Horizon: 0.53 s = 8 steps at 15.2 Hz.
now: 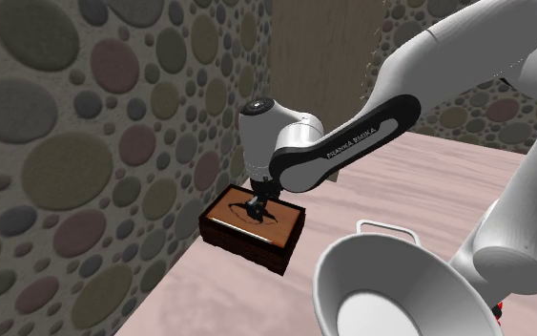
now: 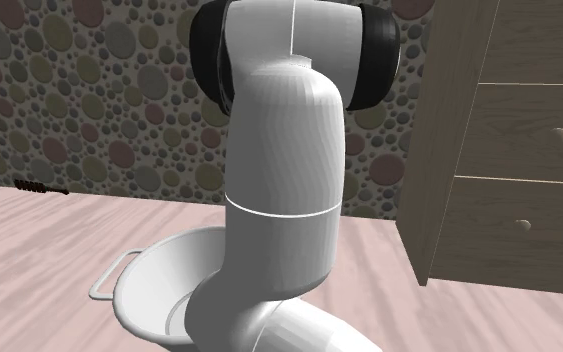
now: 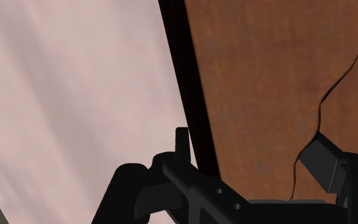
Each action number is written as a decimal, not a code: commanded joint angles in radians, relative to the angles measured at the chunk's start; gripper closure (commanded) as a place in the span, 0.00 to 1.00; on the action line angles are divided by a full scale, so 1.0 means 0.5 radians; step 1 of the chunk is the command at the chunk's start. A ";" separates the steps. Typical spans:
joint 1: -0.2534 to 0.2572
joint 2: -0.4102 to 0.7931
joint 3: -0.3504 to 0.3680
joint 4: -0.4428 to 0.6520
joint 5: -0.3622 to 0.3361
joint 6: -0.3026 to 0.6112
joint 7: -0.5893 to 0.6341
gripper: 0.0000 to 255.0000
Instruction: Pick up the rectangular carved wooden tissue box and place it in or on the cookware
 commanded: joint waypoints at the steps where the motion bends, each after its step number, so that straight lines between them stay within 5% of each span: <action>1: 0.000 0.003 -0.001 -0.001 0.001 0.000 0.002 1.00; 8: -0.005 -0.069 0.004 0.037 0.060 -0.094 -0.051 1.00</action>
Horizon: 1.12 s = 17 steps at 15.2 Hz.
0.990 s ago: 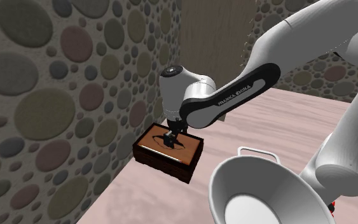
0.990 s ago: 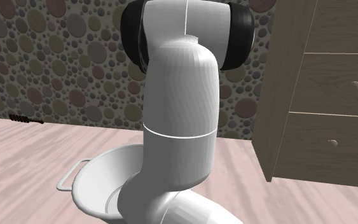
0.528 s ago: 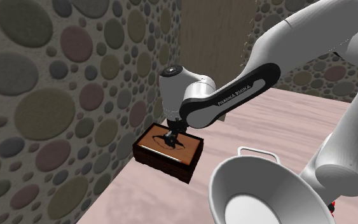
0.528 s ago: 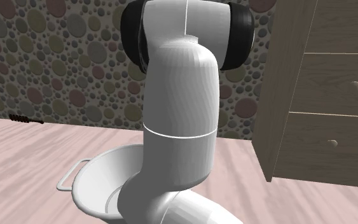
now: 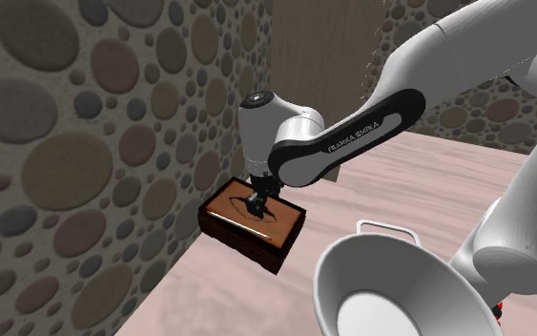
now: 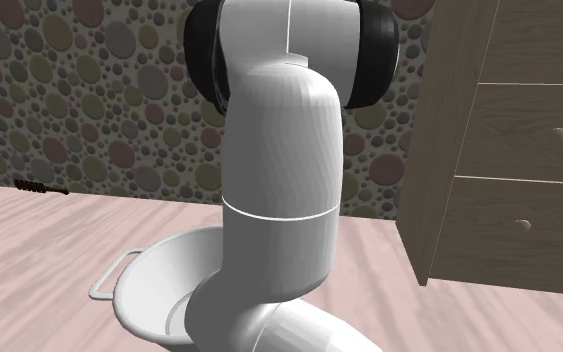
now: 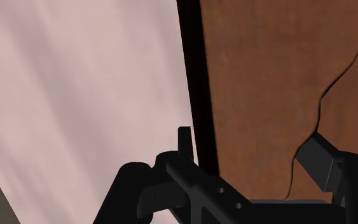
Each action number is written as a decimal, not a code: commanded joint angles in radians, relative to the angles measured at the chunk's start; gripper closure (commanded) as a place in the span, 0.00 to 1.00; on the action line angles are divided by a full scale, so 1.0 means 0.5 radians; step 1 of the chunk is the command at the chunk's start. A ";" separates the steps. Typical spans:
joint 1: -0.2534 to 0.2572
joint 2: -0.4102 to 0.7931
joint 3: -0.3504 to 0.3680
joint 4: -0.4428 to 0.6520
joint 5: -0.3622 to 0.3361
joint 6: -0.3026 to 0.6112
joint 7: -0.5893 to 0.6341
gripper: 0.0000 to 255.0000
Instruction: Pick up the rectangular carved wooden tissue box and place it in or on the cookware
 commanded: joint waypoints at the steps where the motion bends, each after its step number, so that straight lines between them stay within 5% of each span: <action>1: -0.003 -0.043 0.002 0.018 0.033 -0.048 -0.029 1.00; 17: -0.007 -0.237 -0.008 0.264 0.175 -0.448 -0.175 1.00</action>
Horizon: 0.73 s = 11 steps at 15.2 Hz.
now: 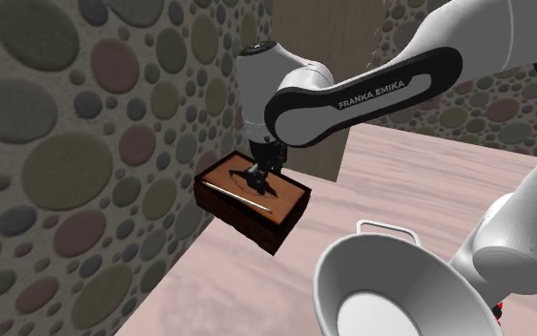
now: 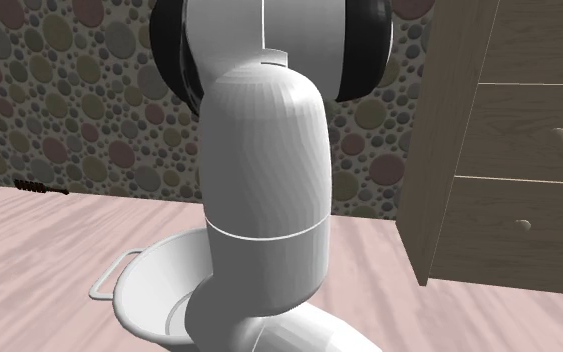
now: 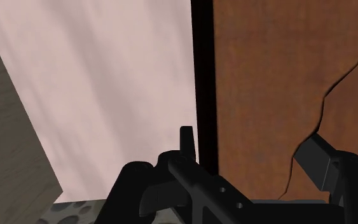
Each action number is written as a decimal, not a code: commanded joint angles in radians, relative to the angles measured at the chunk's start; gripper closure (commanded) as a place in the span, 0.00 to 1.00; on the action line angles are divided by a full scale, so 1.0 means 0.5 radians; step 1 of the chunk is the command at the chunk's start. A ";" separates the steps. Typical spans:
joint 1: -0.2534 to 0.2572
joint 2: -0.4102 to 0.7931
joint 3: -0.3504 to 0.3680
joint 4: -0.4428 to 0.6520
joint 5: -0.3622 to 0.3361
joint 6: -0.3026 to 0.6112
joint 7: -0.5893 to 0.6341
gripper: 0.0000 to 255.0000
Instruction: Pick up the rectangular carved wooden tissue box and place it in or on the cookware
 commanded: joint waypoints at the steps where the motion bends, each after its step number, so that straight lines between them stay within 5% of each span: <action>1: 0.000 -0.023 -0.003 0.038 0.014 -0.050 -0.016 1.00; 11: -0.003 -0.076 -0.012 0.254 0.050 -0.309 -0.072 1.00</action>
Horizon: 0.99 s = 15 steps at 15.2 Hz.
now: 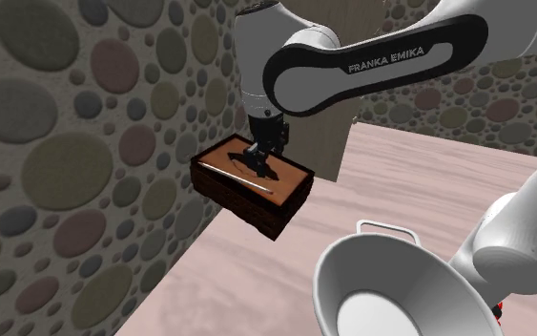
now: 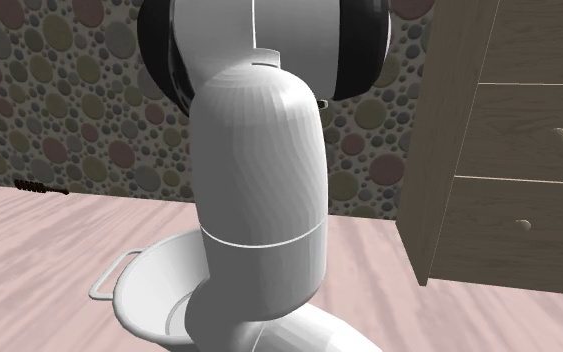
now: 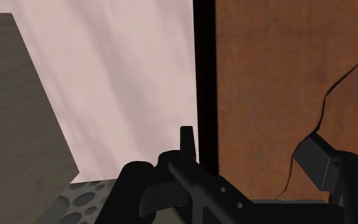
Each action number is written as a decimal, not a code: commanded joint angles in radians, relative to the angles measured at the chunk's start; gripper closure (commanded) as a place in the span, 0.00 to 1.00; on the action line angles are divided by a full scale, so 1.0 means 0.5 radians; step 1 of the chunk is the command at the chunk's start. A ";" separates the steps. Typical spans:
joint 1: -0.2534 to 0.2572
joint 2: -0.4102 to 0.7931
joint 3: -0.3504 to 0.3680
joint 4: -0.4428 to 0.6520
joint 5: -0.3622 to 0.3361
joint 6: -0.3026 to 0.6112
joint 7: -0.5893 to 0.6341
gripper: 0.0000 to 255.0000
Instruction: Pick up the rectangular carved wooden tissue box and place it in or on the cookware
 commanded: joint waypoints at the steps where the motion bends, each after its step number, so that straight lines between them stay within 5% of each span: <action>1: -0.003 -0.009 -0.005 0.056 0.005 -0.058 -0.017 1.00; 9: -0.005 -0.015 -0.008 0.243 0.011 -0.249 -0.043 1.00; 15: 0.062 -0.516 -0.056 -0.188 0.232 -0.264 -0.110 1.00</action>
